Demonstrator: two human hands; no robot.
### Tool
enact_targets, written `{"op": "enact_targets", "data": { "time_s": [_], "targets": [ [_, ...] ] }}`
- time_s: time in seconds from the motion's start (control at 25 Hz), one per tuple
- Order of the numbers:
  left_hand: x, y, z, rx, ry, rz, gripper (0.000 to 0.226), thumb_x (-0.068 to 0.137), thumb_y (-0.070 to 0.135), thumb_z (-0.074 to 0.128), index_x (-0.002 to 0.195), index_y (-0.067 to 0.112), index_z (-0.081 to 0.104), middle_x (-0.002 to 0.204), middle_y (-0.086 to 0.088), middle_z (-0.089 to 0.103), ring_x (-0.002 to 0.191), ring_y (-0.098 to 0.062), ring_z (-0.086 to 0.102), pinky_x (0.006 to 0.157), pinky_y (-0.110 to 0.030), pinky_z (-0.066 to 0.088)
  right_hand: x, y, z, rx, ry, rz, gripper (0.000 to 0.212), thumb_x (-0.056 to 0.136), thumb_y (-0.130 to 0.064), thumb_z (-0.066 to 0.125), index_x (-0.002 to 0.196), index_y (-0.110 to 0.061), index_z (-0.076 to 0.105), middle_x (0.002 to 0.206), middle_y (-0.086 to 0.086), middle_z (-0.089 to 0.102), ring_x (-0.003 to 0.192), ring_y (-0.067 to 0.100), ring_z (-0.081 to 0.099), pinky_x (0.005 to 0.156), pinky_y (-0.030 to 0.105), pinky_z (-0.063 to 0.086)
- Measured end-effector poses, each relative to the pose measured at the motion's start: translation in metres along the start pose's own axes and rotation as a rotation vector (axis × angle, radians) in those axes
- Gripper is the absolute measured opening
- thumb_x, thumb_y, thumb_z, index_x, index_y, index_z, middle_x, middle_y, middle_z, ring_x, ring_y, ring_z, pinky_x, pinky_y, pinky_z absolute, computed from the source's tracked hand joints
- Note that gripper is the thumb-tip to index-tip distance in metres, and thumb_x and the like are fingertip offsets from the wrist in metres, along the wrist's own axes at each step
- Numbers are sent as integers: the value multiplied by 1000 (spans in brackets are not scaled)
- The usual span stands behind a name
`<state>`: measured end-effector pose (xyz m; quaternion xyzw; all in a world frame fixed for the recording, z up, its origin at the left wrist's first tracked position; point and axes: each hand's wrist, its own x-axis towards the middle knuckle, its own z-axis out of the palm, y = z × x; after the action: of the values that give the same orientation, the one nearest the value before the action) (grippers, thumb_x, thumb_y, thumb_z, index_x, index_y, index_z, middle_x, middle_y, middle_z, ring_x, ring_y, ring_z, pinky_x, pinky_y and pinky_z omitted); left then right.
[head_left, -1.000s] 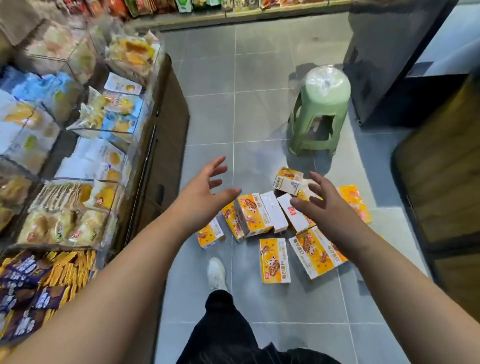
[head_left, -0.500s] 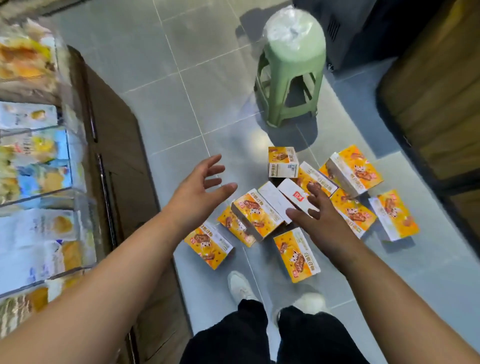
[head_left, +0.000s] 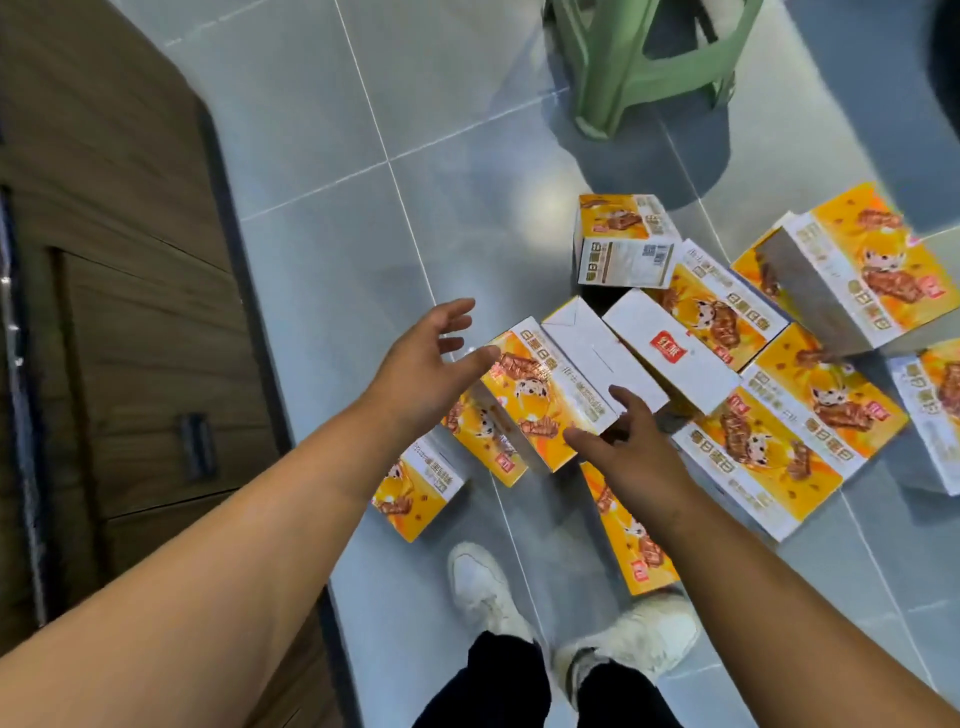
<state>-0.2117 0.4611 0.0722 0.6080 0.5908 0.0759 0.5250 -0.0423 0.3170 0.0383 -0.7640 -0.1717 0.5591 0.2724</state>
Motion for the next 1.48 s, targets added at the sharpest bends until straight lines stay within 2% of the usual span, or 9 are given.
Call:
{"op": "enact_targets", "data": {
  "time_s": [0.2, 0.36, 0.48, 0.56, 0.72, 0.88, 1.08, 1.24, 1.48],
  "targets": [
    [82, -95, 55, 140, 47, -26, 69, 86, 28, 71, 145, 30, 35, 144, 1, 43, 128, -17, 45, 99, -33, 44, 104, 84, 43, -50, 89, 40, 97, 67, -56, 76, 146, -40, 22, 143, 8, 40, 131, 30, 40, 105, 49, 41],
    [137, -155, 93, 312, -18, -102, 86, 84, 29, 73, 152, 25, 21, 152, -11, 35, 131, -27, 44, 105, -41, 42, 162, 135, 69, 4, 68, 148, 104, 75, -43, 79, 151, -39, 8, 155, 11, 24, 137, 33, 35, 107, 47, 37],
    [154, -179, 108, 424, -62, -123, 91, 86, 25, 71, 154, 15, 13, 155, -13, 25, 139, -28, 33, 112, -31, 28, 186, 155, 82, 9, 71, 147, 121, 60, -42, 86, 147, -48, 3, 150, 11, 32, 130, 34, 43, 101, 53, 43],
    [155, -181, 109, 417, -44, -180, 95, 85, 23, 72, 155, 15, 7, 154, -14, 18, 135, -31, 38, 109, -30, 30, 190, 156, 85, 18, 111, 154, 123, 60, -31, 88, 148, -46, 4, 147, 13, 31, 128, 36, 42, 98, 55, 46],
    [140, -173, 99, 446, -41, -261, 80, 84, 34, 73, 147, 15, 29, 136, -13, 27, 120, -33, 49, 101, -35, 41, 176, 155, 81, 62, 183, 128, 121, 69, -12, 84, 151, -41, 0, 145, 11, 31, 126, 33, 43, 96, 43, 44],
    [100, -146, 74, 324, -10, -286, 61, 82, 35, 76, 131, 16, 46, 130, -8, 32, 100, -24, 52, 95, -33, 44, 135, 137, 73, 113, 233, 55, 126, 68, -5, 83, 151, -41, -5, 148, 8, 27, 130, 29, 39, 99, 40, 38],
    [45, -73, 32, 354, 119, -212, 66, 73, 43, 80, 122, 16, 45, 125, -7, 41, 117, -30, 46, 101, -43, 41, 62, 65, 37, 126, 326, -92, 121, 70, -3, 80, 151, -38, -2, 151, 6, 28, 135, 26, 35, 110, 48, 35],
    [-5, 7, -6, 222, 162, -149, 63, 72, 41, 82, 111, 15, 42, 114, -6, 59, 105, -29, 58, 89, -42, 49, -7, -14, -7, 89, 397, -218, 125, 66, -7, 83, 151, -40, -2, 149, 6, 31, 135, 27, 37, 106, 52, 39],
    [-91, 151, -81, 168, 158, 27, 84, 54, 49, 83, 125, 39, 40, 121, -4, 59, 108, -27, 60, 96, -46, 49, -137, -133, -74, 78, 400, -411, 131, 64, -7, 85, 150, -44, -8, 153, 6, 25, 140, 23, 31, 112, 46, 33]
  ]
}}
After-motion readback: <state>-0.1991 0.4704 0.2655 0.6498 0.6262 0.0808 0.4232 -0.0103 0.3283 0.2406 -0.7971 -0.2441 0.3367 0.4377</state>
